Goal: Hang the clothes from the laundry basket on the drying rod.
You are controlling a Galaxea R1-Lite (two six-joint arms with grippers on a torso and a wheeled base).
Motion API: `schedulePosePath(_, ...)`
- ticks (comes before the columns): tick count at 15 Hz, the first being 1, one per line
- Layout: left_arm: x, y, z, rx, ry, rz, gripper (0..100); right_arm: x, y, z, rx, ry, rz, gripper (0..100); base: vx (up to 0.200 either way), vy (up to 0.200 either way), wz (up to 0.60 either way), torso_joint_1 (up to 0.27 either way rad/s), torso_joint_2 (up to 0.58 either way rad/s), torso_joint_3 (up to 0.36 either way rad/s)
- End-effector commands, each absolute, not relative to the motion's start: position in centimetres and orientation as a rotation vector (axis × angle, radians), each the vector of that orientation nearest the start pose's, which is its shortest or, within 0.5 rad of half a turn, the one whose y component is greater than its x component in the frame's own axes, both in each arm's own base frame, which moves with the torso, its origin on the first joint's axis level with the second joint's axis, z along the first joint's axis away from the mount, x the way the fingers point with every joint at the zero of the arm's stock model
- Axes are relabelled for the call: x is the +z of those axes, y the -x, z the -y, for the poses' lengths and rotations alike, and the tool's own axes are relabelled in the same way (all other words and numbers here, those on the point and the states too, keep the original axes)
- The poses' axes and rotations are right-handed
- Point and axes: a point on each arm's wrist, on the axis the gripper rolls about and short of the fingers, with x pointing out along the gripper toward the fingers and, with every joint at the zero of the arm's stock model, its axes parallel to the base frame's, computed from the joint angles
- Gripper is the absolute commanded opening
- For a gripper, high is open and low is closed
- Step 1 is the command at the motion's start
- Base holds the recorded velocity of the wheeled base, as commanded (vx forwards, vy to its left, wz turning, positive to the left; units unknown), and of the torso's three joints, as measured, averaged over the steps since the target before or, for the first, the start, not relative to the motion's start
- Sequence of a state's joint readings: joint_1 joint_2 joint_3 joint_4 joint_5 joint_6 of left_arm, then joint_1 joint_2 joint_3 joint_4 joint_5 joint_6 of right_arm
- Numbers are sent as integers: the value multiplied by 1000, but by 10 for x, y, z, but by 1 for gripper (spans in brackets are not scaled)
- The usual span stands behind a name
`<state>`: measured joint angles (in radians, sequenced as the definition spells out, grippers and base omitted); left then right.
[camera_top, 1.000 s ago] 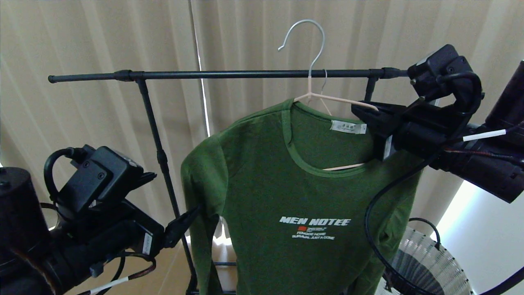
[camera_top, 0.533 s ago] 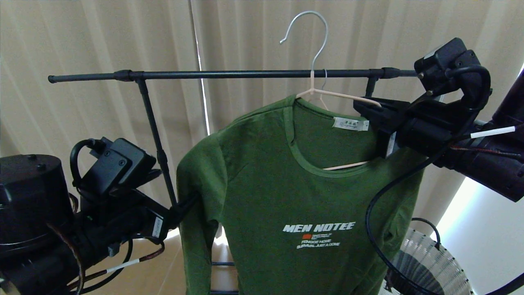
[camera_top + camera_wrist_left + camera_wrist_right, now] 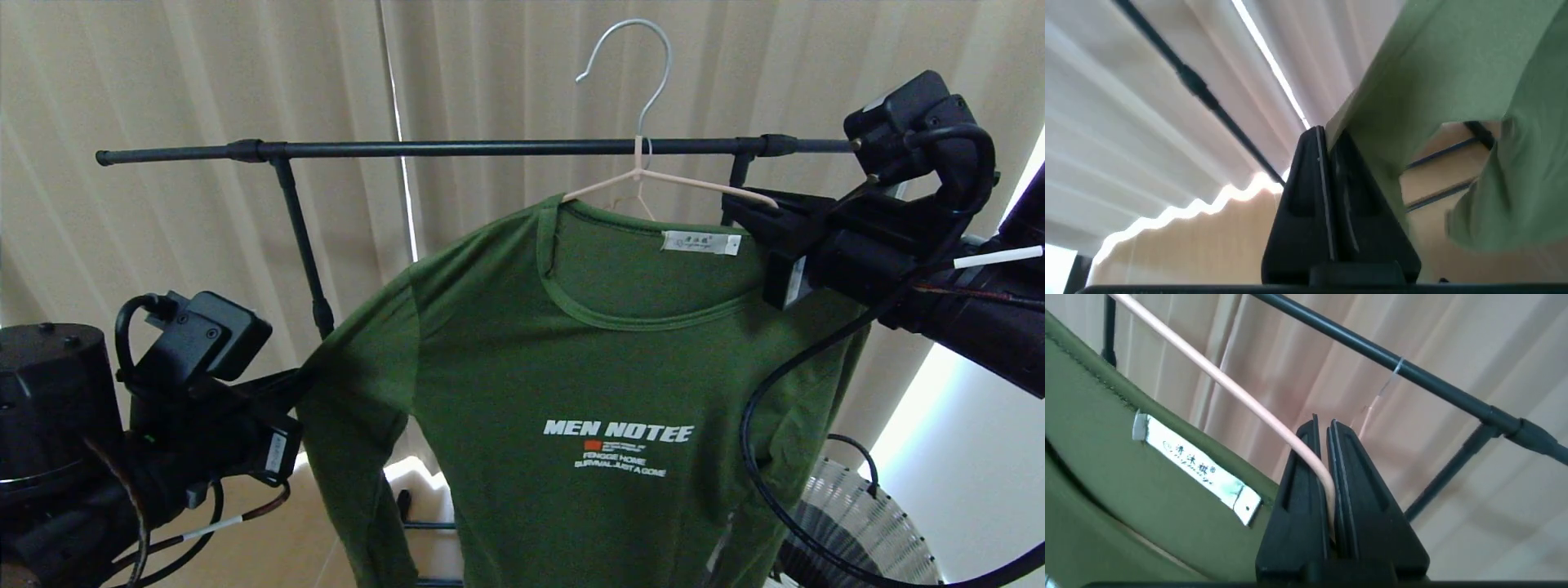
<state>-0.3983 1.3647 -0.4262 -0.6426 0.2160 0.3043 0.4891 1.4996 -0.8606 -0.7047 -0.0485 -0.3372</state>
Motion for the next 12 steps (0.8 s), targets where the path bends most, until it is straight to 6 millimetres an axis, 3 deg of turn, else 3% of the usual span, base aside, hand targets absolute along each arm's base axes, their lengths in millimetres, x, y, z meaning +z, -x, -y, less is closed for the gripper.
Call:
schedulePosePath(1,168,-187,69,-202,-386,-256,0,263,-236,-123,420,314,140,0,0,0,0,0,0,0)
schedulePosePath(3,169,-187,70,-206,-379,-250,0,264,-236,-123,420,313,141,0,0,0,0,0,0,0)
schedulePosePath(4,171,-186,71,-209,-372,-242,100,264,-236,-123,420,313,141,0,0,0,0,0,0,0)
schedulePosePath(8,179,-180,72,-231,-359,-202,100,264,-234,-122,419,316,137,0,0,0,0,0,0,0)
schedulePosePath(12,200,-154,60,-262,-289,-131,100,256,-240,-105,303,338,47,0,0,0,0,0,0,0)
